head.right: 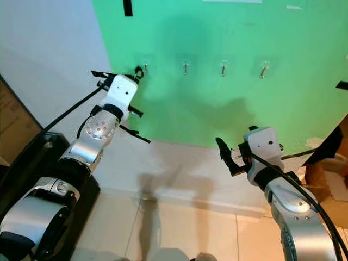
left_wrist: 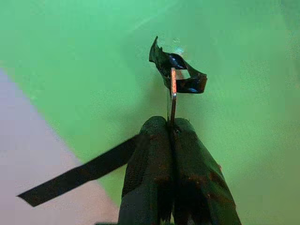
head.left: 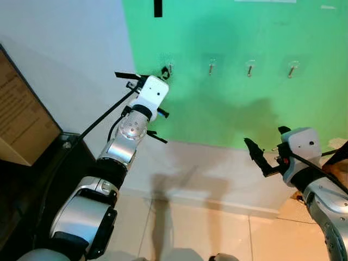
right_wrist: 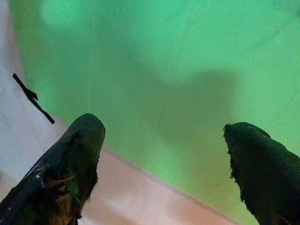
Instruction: Hang keys on a hook
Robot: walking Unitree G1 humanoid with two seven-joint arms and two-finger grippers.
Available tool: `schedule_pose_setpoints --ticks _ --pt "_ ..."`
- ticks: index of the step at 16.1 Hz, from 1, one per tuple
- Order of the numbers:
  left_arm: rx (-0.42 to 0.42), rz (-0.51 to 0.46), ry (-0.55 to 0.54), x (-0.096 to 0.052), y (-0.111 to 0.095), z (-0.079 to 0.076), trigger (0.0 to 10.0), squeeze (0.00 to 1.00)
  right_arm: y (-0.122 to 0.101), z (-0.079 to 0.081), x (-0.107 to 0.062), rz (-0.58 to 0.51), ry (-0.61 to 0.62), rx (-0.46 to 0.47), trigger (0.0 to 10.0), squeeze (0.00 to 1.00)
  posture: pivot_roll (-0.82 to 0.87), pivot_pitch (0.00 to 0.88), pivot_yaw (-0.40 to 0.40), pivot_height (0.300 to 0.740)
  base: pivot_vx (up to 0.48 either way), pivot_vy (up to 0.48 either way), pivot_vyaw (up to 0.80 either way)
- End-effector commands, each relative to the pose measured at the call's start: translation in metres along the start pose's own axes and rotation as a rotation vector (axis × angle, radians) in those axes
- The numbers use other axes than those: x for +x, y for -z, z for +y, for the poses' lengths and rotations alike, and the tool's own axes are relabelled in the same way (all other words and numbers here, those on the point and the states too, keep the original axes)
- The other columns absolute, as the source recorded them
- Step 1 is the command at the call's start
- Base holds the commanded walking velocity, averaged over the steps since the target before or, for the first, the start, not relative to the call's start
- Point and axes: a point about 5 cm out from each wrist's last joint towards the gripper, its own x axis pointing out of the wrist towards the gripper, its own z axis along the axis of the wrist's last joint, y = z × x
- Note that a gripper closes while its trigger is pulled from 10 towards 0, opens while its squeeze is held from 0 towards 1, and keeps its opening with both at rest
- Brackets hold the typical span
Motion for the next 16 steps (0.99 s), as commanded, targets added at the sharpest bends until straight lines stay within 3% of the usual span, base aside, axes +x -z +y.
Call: schedule_pose_setpoints --ticks 1,7,16 --pt "0.000 -0.006 -0.023 -0.001 0.000 0.004 10.0 0.00 -0.005 0.002 0.001 -0.013 -0.023 -0.007 10.0 0.00 -0.21 0.000 0.040 0.740 0.000 0.000 0.00" --pt "0.016 0.074 0.014 -0.002 0.013 -0.001 10.0 0.00 -0.006 0.003 0.003 -0.017 -0.049 -0.014 10.0 0.00 -0.22 0.000 0.036 0.740 0.000 0.000 0.00" --pt "0.044 0.073 0.086 0.003 0.011 -0.012 10.0 0.00 -0.007 0.003 0.002 -0.020 -0.057 -0.020 10.0 0.00 -0.23 0.000 0.039 0.740 0.000 0.000 0.00"
